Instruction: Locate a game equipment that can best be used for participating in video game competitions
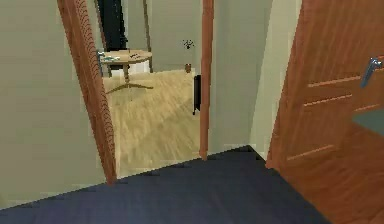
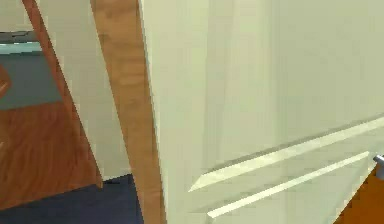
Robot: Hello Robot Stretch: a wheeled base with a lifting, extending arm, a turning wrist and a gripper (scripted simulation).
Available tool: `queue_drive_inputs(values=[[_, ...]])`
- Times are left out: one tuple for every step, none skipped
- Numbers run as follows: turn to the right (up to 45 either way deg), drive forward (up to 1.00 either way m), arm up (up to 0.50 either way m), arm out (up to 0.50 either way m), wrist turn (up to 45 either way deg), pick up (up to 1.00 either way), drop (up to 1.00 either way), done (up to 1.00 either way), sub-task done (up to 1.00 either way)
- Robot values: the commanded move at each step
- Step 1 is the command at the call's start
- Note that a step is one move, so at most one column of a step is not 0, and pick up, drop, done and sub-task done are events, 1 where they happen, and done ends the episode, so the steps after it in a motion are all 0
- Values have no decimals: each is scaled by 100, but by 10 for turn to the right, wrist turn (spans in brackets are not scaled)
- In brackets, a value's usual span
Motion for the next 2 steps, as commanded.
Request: queue_drive_inputs(values=[[0,100,0,0,0,0,0,0,0],[-60,0,0,0,0,0,0,0,0]])
